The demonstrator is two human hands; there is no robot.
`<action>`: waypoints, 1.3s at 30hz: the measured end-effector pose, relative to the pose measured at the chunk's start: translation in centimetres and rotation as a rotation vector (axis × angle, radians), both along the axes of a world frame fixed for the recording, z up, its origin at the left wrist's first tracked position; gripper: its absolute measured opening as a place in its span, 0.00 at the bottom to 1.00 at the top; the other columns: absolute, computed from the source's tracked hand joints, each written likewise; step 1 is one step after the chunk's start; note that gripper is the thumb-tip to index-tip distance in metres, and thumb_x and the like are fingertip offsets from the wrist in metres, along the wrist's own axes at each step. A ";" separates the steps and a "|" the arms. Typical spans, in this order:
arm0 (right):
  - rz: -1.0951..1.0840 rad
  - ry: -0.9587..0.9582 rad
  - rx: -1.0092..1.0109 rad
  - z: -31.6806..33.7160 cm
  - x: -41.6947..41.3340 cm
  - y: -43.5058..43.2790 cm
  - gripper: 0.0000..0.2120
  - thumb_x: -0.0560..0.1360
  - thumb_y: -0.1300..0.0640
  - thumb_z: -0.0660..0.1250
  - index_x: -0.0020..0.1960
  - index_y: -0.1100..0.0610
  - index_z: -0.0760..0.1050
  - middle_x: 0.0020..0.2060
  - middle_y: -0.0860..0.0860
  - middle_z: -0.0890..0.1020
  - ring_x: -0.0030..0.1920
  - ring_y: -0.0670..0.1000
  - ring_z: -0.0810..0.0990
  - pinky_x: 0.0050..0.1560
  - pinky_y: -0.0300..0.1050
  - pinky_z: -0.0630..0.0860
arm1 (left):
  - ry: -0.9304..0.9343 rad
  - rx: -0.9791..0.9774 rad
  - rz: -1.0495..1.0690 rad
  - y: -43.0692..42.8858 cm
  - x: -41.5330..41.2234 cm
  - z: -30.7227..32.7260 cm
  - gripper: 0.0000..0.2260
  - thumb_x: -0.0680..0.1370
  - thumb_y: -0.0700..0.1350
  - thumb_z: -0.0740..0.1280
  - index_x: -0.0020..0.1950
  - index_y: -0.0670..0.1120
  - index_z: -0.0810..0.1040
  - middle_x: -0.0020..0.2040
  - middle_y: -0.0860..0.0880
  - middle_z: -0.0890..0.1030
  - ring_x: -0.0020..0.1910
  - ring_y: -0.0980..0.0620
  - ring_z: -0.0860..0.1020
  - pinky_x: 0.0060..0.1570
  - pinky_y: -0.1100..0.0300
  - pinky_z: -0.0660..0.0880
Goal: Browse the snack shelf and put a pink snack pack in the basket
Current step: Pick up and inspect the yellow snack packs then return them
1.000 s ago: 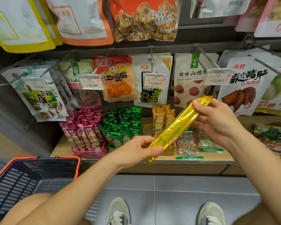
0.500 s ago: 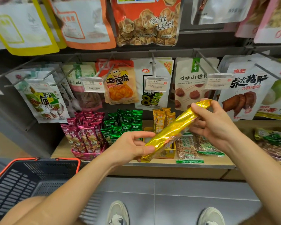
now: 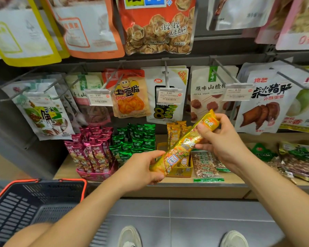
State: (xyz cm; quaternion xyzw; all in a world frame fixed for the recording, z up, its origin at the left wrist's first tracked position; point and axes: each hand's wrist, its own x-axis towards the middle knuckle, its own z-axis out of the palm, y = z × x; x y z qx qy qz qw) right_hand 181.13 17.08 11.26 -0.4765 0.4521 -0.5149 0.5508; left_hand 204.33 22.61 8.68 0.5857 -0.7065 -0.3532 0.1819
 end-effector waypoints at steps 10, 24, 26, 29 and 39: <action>0.035 -0.003 0.077 0.1 0.5 0.6 0.13 0.72 0.50 0.72 0.54 0.52 0.77 0.44 0.52 0.86 0.42 0.51 0.84 0.41 0.43 0.81 | -0.013 0.199 -0.152 -0.5 -0.2 0.4 0.23 0.71 0.48 0.76 0.62 0.44 0.74 0.29 0.50 0.81 0.22 0.56 0.74 0.24 0.68 0.68; 0.407 0.839 -0.216 -1.2 3.6 3.6 0.32 0.74 0.59 0.72 0.74 0.46 0.63 0.58 0.42 0.81 0.58 0.41 0.78 0.60 0.43 0.77 | -0.047 -0.294 -0.217 -0.5 -1.5 2.8 0.13 0.74 0.56 0.70 0.58 0.57 0.78 0.45 0.62 0.77 0.45 0.64 0.75 0.44 0.67 0.71; 0.446 0.817 -0.245 -1.5 4.0 3.0 0.26 0.72 0.56 0.74 0.67 0.42 0.70 0.53 0.39 0.82 0.54 0.38 0.79 0.57 0.40 0.78 | -0.141 -0.353 -0.160 -0.6 -1.4 2.8 0.10 0.76 0.54 0.69 0.56 0.54 0.79 0.44 0.58 0.77 0.44 0.60 0.75 0.46 0.59 0.73; 0.513 0.784 -0.241 -2.4 4.5 1.8 0.14 0.73 0.49 0.73 0.57 0.41 0.76 0.48 0.40 0.82 0.50 0.38 0.80 0.53 0.40 0.78 | -0.195 -0.418 -0.109 -0.8 -0.6 2.8 0.07 0.78 0.46 0.67 0.54 0.50 0.82 0.46 0.52 0.80 0.47 0.53 0.76 0.52 0.52 0.74; 0.350 0.717 -0.123 -10.6 5.7 0.0 0.12 0.74 0.48 0.71 0.49 0.33 0.71 0.47 0.36 0.79 0.48 0.36 0.77 0.46 0.31 0.72 | -0.046 -0.649 0.192 -1.6 1.4 1.2 0.15 0.73 0.30 0.69 0.56 0.45 0.84 0.54 0.54 0.82 0.55 0.60 0.77 0.59 0.70 0.71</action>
